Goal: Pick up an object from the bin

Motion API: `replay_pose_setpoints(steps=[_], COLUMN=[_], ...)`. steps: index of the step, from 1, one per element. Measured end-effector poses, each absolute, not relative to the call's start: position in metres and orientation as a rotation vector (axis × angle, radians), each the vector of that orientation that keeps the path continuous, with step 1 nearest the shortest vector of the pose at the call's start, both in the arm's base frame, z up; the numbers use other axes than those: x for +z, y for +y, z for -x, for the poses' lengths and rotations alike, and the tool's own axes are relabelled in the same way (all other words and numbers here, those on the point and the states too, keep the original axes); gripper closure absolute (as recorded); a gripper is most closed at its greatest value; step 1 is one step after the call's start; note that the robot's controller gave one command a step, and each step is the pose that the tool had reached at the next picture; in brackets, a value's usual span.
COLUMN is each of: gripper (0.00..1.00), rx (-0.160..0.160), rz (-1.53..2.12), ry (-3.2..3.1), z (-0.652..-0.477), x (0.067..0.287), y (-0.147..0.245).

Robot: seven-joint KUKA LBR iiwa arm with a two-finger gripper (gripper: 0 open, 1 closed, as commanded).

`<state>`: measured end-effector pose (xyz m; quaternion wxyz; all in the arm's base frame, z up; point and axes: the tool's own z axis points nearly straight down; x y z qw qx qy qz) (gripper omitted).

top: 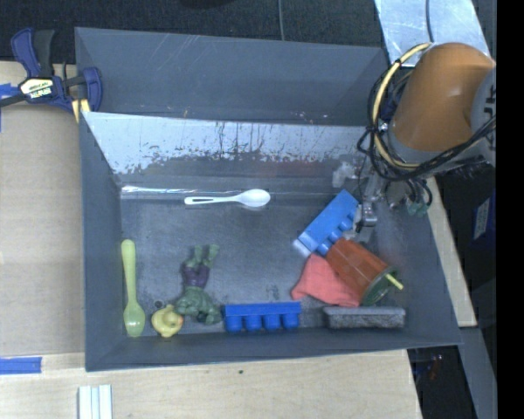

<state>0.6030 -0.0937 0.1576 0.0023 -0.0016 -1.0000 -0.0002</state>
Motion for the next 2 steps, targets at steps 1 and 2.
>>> replay_pose_setpoints(steps=[1,2], gripper=[0.0,0.0], rx=[0.001,0.001], rz=[0.002,0.072], ry=[-3.145,-3.151], z=[-0.605,-0.601], x=[0.163,0.111], y=[-0.093,-0.115])
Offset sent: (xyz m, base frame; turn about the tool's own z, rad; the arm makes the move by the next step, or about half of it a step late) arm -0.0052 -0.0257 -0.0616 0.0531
